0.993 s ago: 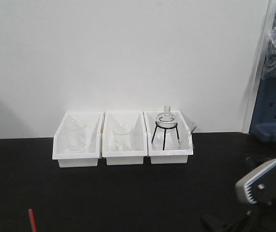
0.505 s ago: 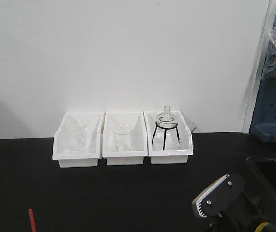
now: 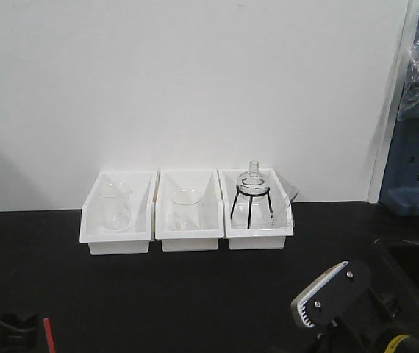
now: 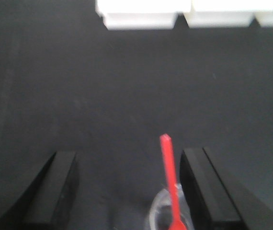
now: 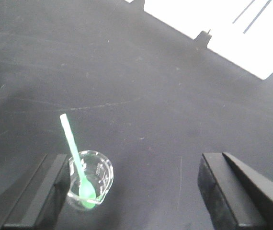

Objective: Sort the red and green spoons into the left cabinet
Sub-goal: 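Lower the left gripper onto the red spoon handle and close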

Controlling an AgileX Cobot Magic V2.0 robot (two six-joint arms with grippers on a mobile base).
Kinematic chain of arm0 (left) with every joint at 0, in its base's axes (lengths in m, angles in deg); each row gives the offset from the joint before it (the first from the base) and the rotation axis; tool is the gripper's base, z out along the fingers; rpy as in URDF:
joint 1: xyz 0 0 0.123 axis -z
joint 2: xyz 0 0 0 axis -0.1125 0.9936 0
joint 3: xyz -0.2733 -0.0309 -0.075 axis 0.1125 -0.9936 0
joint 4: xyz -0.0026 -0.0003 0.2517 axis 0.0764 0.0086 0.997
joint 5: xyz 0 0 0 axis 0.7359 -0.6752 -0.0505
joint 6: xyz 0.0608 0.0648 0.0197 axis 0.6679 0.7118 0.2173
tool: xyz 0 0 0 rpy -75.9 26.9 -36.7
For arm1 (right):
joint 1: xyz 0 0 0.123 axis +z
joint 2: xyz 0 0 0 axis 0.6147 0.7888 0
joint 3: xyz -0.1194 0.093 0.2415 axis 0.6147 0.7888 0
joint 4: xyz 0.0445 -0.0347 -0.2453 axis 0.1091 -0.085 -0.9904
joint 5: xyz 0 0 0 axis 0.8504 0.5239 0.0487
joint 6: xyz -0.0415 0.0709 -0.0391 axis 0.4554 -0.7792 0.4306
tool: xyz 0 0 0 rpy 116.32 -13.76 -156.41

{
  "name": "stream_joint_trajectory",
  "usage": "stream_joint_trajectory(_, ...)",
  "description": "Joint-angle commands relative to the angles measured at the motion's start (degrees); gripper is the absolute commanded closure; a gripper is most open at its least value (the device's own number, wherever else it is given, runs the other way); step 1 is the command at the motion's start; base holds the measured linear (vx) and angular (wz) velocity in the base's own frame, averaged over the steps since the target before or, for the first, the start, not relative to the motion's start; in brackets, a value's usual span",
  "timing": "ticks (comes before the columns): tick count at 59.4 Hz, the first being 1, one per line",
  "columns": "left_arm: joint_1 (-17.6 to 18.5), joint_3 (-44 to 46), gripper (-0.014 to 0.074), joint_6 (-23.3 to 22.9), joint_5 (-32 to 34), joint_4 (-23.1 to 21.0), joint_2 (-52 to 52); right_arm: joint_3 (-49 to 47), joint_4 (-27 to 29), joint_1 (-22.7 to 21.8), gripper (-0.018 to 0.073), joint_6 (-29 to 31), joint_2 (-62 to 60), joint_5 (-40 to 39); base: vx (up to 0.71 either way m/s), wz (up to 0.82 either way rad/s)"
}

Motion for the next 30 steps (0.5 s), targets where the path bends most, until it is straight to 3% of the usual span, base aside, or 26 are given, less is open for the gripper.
stream_joint_trajectory(1,2.4,2.1,0.0031,-0.1,6.2,-1.0,1.2,-1.9,0.0,-0.1,-0.0029,0.5,-1.2,-4.7,0.0,0.0)
stream_joint_trajectory(12,3.4,2.1,0.0031,-0.1,10.3,-4.6,4.8,-1.9,0.0,-0.1,-0.0029,0.5,-1.2,-4.7,0.0,0.0)
stream_joint_trajectory(30,3.4,2.1,0.0031,0.0,10.6,-4.9,8.1,-1.9,-0.1,-0.1,-0.0029,0.5,-1.2,-4.7,0.0,0.0)
